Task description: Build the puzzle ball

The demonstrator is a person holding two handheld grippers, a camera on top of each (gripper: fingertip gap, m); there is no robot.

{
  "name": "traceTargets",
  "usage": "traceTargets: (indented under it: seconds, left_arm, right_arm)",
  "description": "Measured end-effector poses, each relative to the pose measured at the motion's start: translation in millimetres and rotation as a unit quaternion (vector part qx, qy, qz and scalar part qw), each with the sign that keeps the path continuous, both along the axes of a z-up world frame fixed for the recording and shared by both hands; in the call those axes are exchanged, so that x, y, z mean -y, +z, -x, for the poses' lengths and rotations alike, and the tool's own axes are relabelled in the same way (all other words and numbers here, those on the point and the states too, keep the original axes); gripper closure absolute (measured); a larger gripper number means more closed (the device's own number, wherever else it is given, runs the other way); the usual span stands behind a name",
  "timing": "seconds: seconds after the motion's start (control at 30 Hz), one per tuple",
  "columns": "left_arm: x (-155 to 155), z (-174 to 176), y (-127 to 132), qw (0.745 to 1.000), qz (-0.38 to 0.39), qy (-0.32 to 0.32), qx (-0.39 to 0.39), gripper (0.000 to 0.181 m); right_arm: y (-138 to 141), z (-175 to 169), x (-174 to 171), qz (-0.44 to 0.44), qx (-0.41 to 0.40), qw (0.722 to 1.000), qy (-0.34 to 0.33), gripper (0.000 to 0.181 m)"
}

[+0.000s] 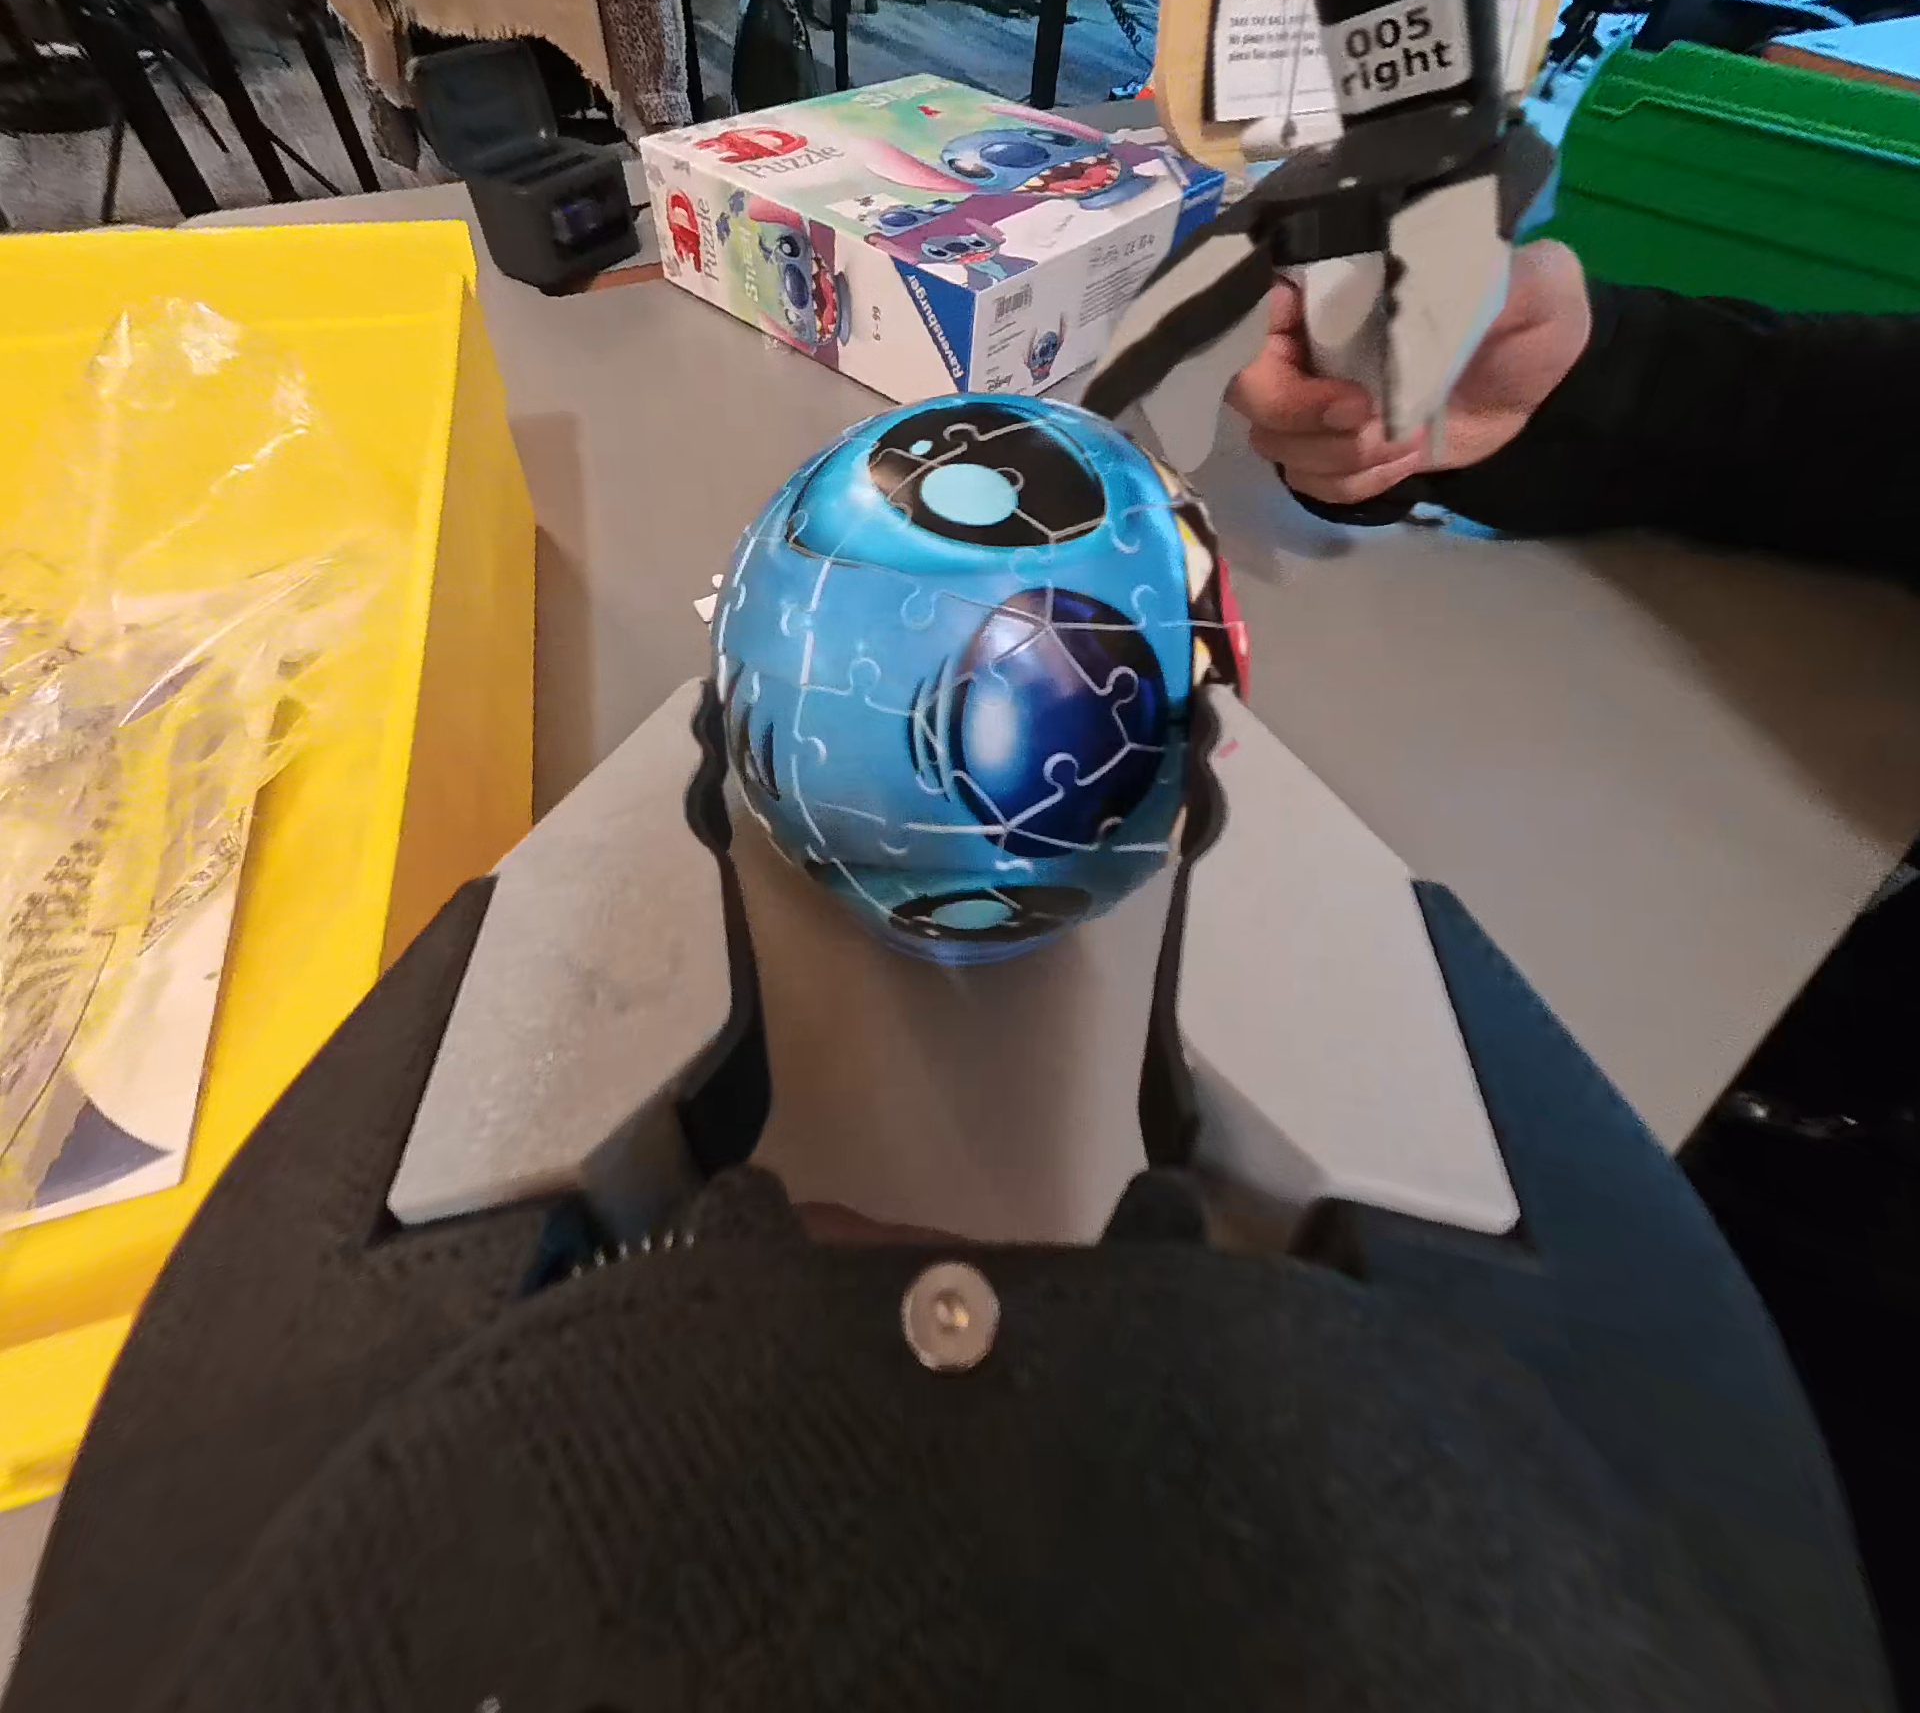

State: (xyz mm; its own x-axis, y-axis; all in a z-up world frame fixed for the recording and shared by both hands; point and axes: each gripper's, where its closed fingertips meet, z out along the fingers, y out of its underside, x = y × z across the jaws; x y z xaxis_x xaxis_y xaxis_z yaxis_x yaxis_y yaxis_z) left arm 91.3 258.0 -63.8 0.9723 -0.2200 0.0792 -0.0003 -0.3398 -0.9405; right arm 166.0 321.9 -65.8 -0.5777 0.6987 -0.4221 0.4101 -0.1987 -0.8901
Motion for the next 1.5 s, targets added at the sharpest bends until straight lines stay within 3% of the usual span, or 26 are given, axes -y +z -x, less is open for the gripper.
traceTargets:
  seconds: [0.2,0.37,0.5,0.63,0.73,0.9,1.03,1.13,1.33,1.5]
  left_arm:
    - [-4.1,-6.9,4.1,0.999,-0.013,-0.037,0.006,0.092]
    - [-6.7,-8.1,4.2,0.998,-0.008,-0.057,0.020,0.088]
    - [20.8,-7.4,-1.9,0.999,-0.012,-0.030,0.030,0.085]
    - [43.8,1.3,-24.9,0.999,-0.014,0.043,-0.027,0.089]
    - [44.1,11.0,-33.9,0.994,-0.015,0.096,-0.048,0.086]
    - [35.1,23.6,-20.9,0.987,-0.068,0.143,-0.025,0.096]
    - [31.0,19.4,-13.3,0.984,-0.101,0.143,-0.028,0.101]
    - [27.7,14.9,-17.9,0.986,-0.086,0.135,-0.048,0.105]
    - [25.4,8.5,-21.9,0.989,-0.075,0.116,-0.056,0.093]
    - [28.3,-13.6,-17.9,0.991,-0.098,0.056,-0.076,0.090]
  right_arm:
    - [-3.8,20.2,-3.6,0.085,0.046,0.995,-0.003,0.090]
    - [-7.9,25.3,-1.5,0.087,0.057,0.995,-0.003,0.091]
    - [-12.5,9.9,-7.5,0.045,0.038,0.998,-0.022,0.090]
    - [-29.3,-11.4,-14.8,-0.035,0.024,0.997,-0.058,0.084]
    - [-35.0,-20.5,-21.9,-0.102,-0.003,0.989,-0.107,0.084]
    - [-36.2,-31.7,-31.6,-0.221,-0.052,0.954,-0.194,0.087]
    - [-34.2,-33.8,-36.5,-0.275,-0.078,0.932,-0.223,0.097]
    - [-38.8,-31.8,-35.5,-0.266,-0.062,0.938,-0.211,0.096]
    - [-37.8,-31.5,-37.7,-0.251,-0.058,0.943,-0.212,0.096]
    - [-38.2,-31.5,-36.8,-0.262,-0.061,0.939,-0.214,0.096]
